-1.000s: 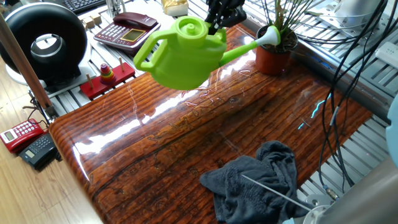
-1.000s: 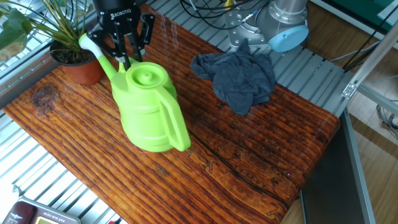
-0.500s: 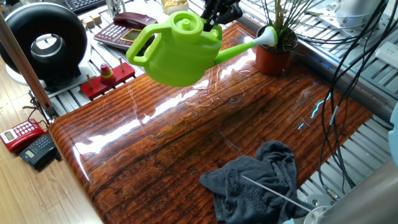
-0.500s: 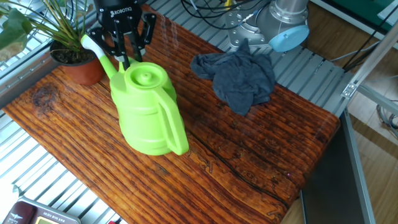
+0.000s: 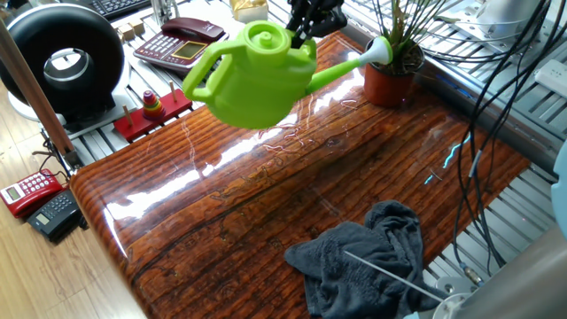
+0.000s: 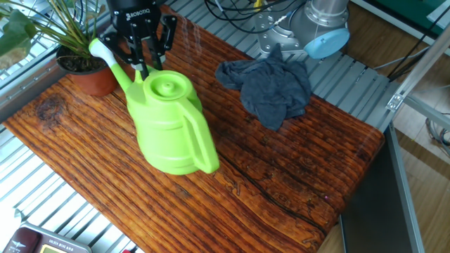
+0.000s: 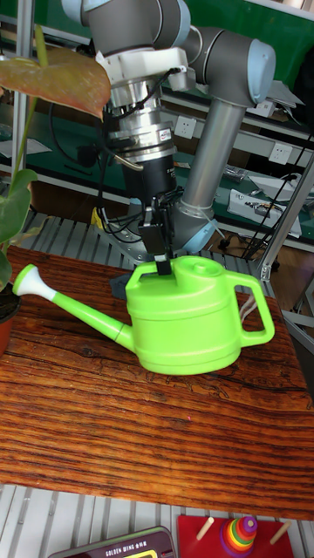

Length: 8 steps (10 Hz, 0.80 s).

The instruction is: Water the plant

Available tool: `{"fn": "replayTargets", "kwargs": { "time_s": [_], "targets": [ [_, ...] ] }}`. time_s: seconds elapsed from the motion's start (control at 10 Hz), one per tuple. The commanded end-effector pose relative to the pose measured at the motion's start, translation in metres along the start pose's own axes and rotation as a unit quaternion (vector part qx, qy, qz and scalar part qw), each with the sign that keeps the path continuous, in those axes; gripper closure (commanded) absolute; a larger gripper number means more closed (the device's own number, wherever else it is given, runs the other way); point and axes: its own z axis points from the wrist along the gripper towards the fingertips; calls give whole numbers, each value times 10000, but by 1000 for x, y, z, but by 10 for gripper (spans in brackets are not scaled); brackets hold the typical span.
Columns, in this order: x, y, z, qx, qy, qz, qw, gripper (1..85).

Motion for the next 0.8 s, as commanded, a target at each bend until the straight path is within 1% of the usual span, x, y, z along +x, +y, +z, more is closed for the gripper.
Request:
{"fn": "replayTargets", "kwargs": {
  "time_s": [0.0,0.1,0.3,0.4,0.6,0.7],
  "targets": [
    [5,13,-1,-257,108,-328,9991,847],
    [9,15,-1,-289,178,-449,9984,847],
    [11,17,-1,-324,162,-637,9973,847],
    [8,17,-1,-331,93,-692,9970,847],
    [3,18,-2,-347,-128,-770,9963,847],
    [4,19,-2,-365,-180,-791,9960,847]
  ]
}}
